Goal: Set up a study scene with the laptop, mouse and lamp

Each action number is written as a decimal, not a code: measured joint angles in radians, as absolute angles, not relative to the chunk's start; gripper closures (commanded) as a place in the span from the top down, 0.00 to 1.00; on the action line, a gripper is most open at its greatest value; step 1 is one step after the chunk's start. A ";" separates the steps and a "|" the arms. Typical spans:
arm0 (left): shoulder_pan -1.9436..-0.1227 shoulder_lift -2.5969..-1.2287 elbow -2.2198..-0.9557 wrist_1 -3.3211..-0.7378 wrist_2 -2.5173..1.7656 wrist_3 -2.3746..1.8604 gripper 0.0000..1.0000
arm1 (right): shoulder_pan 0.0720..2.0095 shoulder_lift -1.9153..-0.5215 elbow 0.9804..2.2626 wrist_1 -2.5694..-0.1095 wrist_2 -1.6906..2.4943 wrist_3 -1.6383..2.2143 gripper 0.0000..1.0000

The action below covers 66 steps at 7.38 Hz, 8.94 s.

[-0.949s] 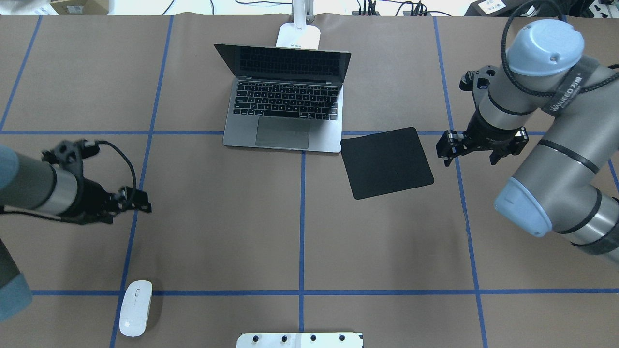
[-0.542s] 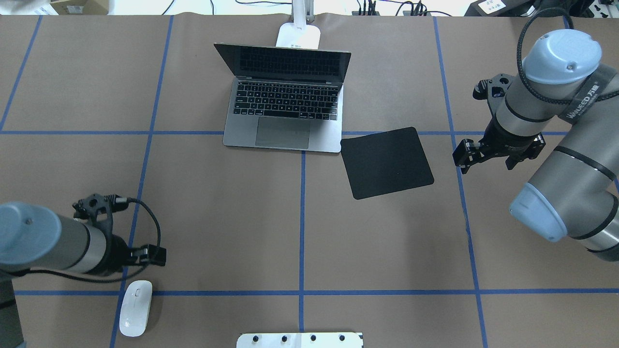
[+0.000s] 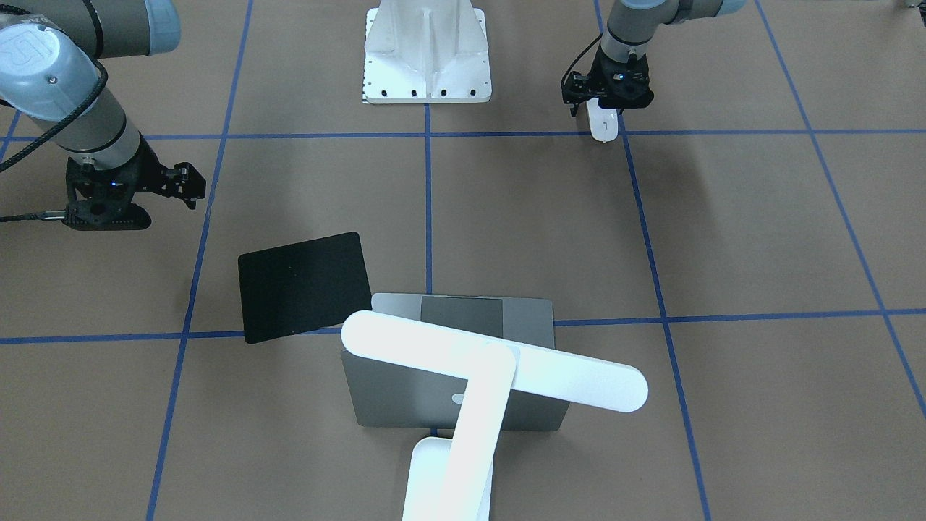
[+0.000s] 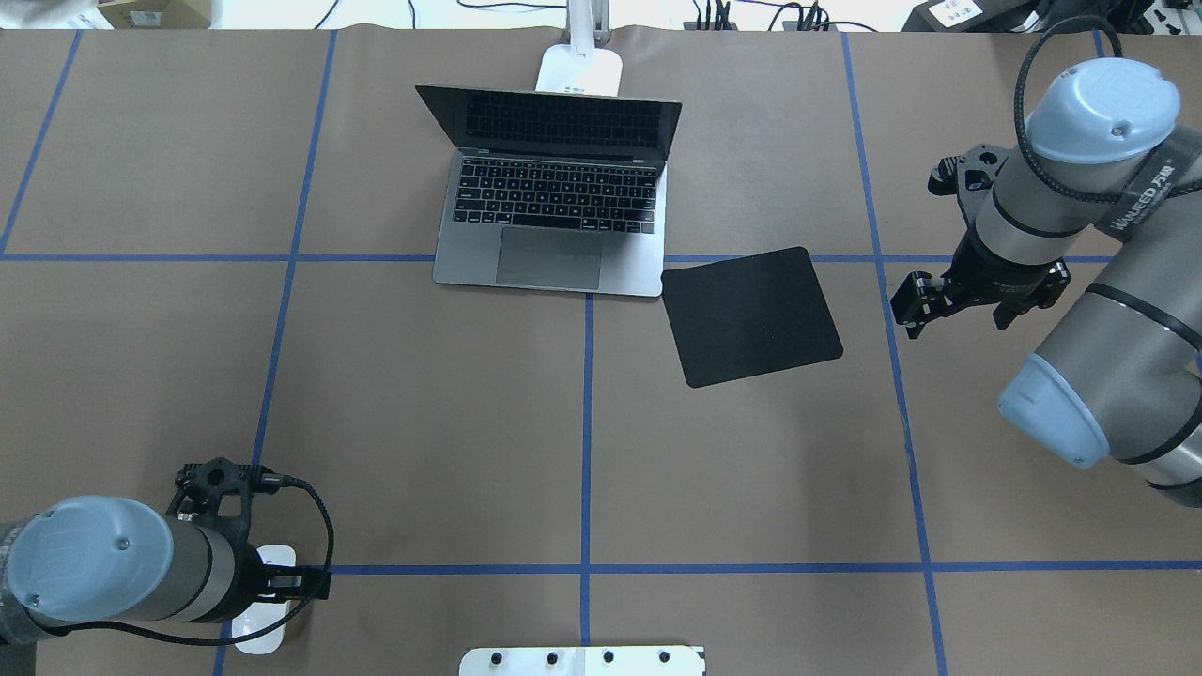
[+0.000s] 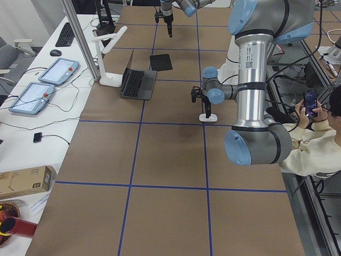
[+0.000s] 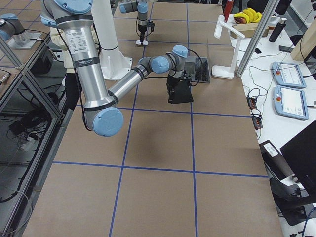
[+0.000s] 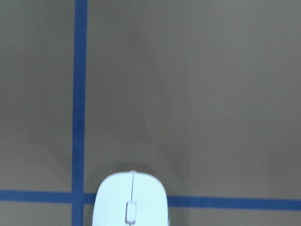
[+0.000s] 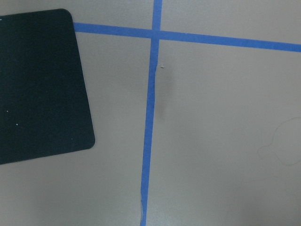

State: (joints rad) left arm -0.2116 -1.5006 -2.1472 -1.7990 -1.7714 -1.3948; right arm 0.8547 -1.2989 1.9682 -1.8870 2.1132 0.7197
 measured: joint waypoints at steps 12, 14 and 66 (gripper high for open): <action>-0.190 -1.465 -2.119 -1.808 -1.725 -1.357 1.00 | 0.859 -1.297 1.968 -1.885 2.114 0.719 1.00; -0.189 -1.467 -2.114 -1.815 -1.726 -1.357 0.83 | 0.859 -1.296 1.968 -1.885 2.114 0.719 1.00; -1.600 -1.871 -1.304 -1.538 -2.347 0.119 0.99 | 1.543 -1.447 1.438 -1.594 2.277 -0.041 1.00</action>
